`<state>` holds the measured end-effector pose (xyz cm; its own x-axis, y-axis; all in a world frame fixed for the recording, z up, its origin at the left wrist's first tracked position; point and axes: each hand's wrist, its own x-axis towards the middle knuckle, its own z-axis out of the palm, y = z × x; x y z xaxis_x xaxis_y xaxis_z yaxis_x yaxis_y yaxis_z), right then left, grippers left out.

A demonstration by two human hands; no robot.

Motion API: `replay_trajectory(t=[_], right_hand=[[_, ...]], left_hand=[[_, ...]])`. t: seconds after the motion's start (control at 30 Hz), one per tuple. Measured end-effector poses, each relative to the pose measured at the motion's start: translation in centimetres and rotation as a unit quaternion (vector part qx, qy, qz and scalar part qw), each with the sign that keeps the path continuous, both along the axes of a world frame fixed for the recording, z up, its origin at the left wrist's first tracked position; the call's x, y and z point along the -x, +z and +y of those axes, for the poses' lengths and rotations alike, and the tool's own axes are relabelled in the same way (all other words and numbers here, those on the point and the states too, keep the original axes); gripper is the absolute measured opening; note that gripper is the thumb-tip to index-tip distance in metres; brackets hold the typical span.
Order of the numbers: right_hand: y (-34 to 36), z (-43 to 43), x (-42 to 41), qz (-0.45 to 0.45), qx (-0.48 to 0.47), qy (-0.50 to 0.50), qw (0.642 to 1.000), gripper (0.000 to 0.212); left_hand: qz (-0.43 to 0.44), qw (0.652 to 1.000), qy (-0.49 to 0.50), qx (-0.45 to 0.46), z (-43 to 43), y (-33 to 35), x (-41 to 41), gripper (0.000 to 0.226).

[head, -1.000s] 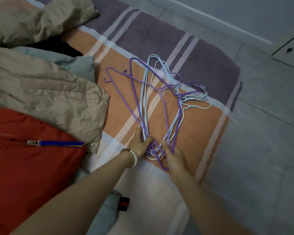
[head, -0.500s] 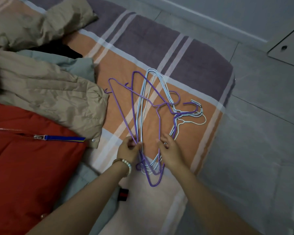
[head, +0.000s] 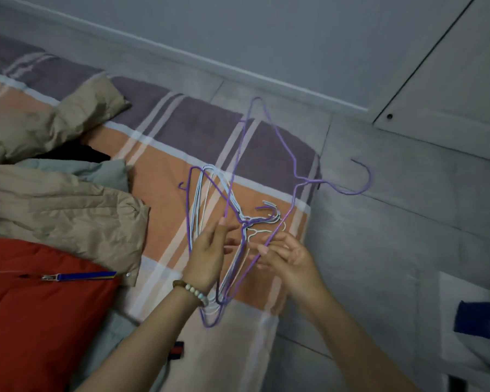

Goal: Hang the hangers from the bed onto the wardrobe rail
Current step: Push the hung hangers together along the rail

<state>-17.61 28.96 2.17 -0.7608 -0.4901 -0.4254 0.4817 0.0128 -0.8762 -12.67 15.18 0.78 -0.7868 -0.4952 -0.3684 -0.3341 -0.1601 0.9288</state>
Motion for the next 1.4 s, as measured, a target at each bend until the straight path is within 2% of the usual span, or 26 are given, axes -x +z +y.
replay_trajectory(t=[0.17, 0.27, 0.4, 0.5, 0.67, 0.83, 1.0, 1.13, 1.27, 1.4], right_hand=[[10.9, 7.0, 2.1, 0.08, 0.016, -0.09, 0.993, 0.016], [17.9, 12.1, 3.5, 0.139, 0.017, -0.171, 0.975, 0.017], [27.3, 20.2, 3.6, 0.242, -0.016, -0.277, 0.93, 0.017], [33.6, 26.6, 1.4, 0.3, -0.033, -0.356, 0.884, 0.014], [42.6, 37.3, -4.5, 0.362, -0.047, -0.467, 0.805, 0.014], [49.6, 48.1, -10.6, 0.406, -0.062, -0.548, 0.728, 0.013], [55.0, 57.9, -15.8, 0.441, -0.07, -0.607, 0.657, 0.012], [58.3, 64.4, -18.6, 0.457, -0.061, -0.625, 0.63, 0.008], [61.3, 69.6, -20.1, 0.464, -0.006, -0.656, 0.596, 0.018], [63.5, 75.1, -20.5, 0.467, -0.047, -0.678, 0.566, 0.021]], left_hand=[[0.003, 0.981, -0.189, 0.035, 6.1, 9.9, 4.7, 0.037], [0.034, 0.955, -0.294, -0.023, 10.8, 17.1, 7.3, 0.043], [0.073, 0.892, -0.445, -0.043, 18.3, 26.6, 9.1, 0.05], [0.121, 0.846, -0.518, -0.035, 24.7, 33.3, 9.2, 0.046], [0.225, 0.747, -0.626, -0.001, 36.5, 42.6, 7.3, 0.038], [0.308, 0.676, -0.67, -0.018, 49.4, 50.2, 3.5, 0.037], [0.36, 0.644, -0.674, -0.026, 61.5, 55.5, -1.1, 0.038], [0.417, 0.642, -0.643, -0.035, 69.5, 59.0, -5.1, 0.037], [0.449, 0.652, -0.608, -0.061, 76.4, 61.2, -7.8, 0.041], [0.458, 0.647, -0.604, -0.084, 82.0, 63.0, -9.3, 0.04]])
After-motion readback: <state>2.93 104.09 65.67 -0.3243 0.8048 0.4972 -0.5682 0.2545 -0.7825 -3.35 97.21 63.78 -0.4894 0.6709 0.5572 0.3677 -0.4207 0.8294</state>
